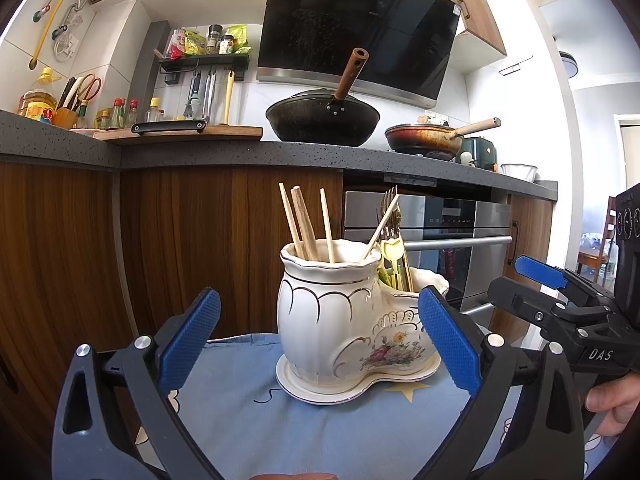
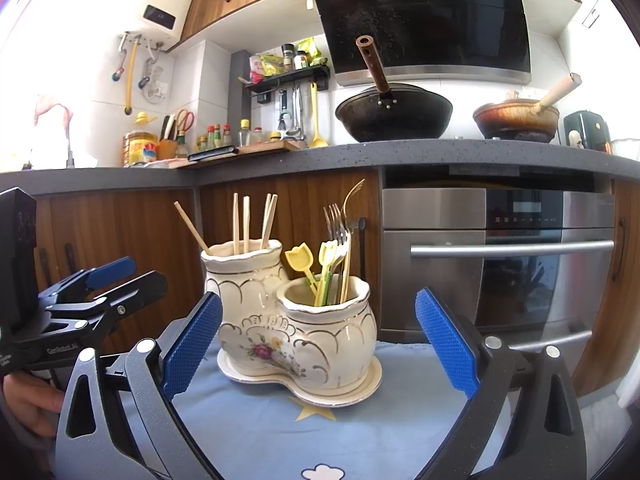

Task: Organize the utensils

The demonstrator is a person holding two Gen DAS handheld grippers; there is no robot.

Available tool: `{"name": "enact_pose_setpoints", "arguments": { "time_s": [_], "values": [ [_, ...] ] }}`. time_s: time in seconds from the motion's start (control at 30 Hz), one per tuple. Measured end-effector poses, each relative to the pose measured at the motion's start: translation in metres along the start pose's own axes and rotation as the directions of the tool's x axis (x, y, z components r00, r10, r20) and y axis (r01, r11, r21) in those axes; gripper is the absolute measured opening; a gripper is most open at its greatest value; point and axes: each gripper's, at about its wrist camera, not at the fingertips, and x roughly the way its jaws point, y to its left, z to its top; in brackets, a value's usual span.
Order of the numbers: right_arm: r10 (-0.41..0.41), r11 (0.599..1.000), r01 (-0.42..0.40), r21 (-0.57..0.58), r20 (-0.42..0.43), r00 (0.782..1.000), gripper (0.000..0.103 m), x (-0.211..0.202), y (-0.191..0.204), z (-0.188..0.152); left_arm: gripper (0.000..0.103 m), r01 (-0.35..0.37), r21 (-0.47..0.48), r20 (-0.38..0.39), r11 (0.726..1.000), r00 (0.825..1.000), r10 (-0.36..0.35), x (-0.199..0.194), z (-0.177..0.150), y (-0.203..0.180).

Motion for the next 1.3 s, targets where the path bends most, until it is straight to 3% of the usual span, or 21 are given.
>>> {"name": "enact_pose_setpoints", "arguments": {
  "time_s": [1.3],
  "values": [
    [0.008,1.0,-0.008,-0.006,-0.007,1.0,0.097,0.0016,0.0027,-0.0013,0.098,0.01,0.014,0.001,1.0,1.0,-0.01,-0.0005,0.0012,-0.0033]
  ]
}}
